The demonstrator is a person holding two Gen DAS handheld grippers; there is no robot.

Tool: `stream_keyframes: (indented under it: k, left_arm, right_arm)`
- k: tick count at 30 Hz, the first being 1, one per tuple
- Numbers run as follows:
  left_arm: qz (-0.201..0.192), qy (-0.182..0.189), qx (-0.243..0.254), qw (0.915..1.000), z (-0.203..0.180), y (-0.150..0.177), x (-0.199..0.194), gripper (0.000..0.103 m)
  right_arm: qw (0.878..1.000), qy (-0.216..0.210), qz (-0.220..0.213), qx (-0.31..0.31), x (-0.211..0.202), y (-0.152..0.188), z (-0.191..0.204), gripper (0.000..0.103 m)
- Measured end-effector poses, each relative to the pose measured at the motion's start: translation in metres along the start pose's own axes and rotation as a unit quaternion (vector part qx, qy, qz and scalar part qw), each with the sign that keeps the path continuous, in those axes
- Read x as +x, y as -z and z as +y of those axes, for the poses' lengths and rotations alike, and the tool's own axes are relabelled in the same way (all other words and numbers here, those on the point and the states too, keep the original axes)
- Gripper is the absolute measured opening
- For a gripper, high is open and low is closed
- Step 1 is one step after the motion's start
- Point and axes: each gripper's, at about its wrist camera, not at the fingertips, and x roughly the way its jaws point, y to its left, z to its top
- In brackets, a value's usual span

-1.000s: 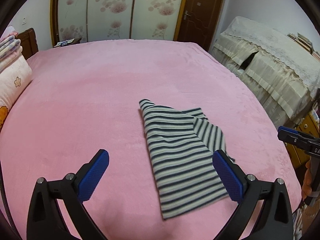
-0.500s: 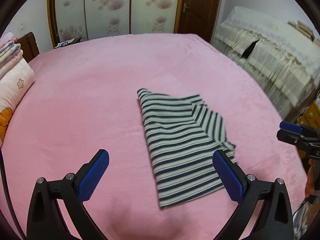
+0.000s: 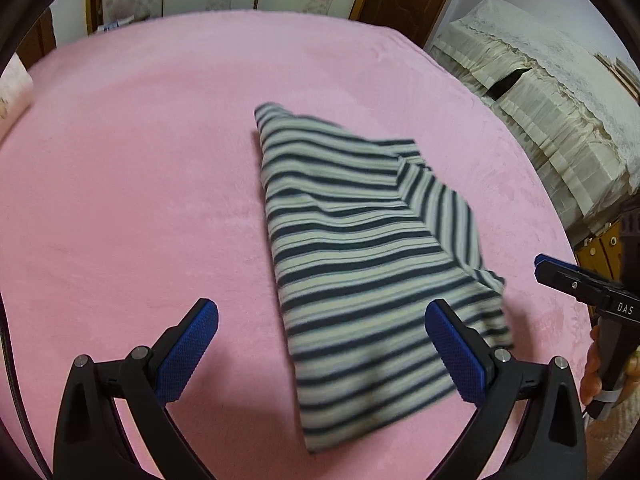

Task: Fold small clothes

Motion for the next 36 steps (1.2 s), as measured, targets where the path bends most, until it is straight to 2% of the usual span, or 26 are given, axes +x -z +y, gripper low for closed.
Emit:
stream_keyframes:
  k: [3,8,14,20,27,29,30,31,32,33,34,36]
  left_arm:
    - [0.011,0.016,-0.018,0.9996,0.012,-0.002,0.025,0.102]
    - [0.032,0.074,-0.053,0.9953,0.027,-0.007,0.059,0.102]
    - [0.046,0.129,-0.062,0.9886,0.029,-0.021,0.091,0.102]
    - [0.05,0.161,-0.041,0.9849,0.025,-0.046,0.114,0.102]
    - [0.037,0.206,-0.062,0.9758,0.034,-0.062,0.132,0.098]
    - [0.031,0.212,-0.07,0.9743,0.038,-0.065,0.134,0.091]
    - [0.025,0.213,-0.074,0.9739,0.04,-0.065,0.134,0.083]
    - [0.023,0.212,-0.076,0.974,0.041,-0.065,0.136,0.071]
    - [0.022,0.211,-0.076,0.9743,0.042,-0.065,0.137,0.064]
    - [0.021,0.207,-0.075,0.9753,0.046,-0.065,0.137,0.054]
    - [0.019,0.204,-0.074,0.976,0.048,-0.064,0.137,0.045]
    - [0.017,0.201,-0.08,0.9762,0.051,-0.064,0.137,0.035]
  right_arm:
    - [0.999,-0.026,0.02,0.027,0.024,-0.003,-0.018,0.077]
    - [0.994,-0.058,0.047,0.075,0.06,-0.009,-0.045,0.077]
    - [0.987,-0.098,0.069,0.11,0.093,-0.017,-0.066,0.077]
    - [0.979,-0.156,0.066,0.113,0.117,-0.032,-0.071,0.078]
    - [0.969,-0.219,0.061,0.098,0.141,-0.053,-0.068,0.079]
    - [0.967,-0.229,0.06,0.091,0.145,-0.058,-0.065,0.079]
    - [0.967,-0.232,0.06,0.086,0.147,-0.06,-0.063,0.079]
    - [0.968,-0.229,0.06,0.079,0.148,-0.062,-0.06,0.077]
    - [0.97,-0.224,0.06,0.071,0.15,-0.063,-0.056,0.076]
    - [0.973,-0.215,0.056,0.06,0.15,-0.065,-0.051,0.067]
    - [0.976,-0.206,0.054,0.053,0.151,-0.066,-0.049,0.048]
    - [0.975,-0.206,0.059,0.053,0.154,-0.065,-0.049,0.031]
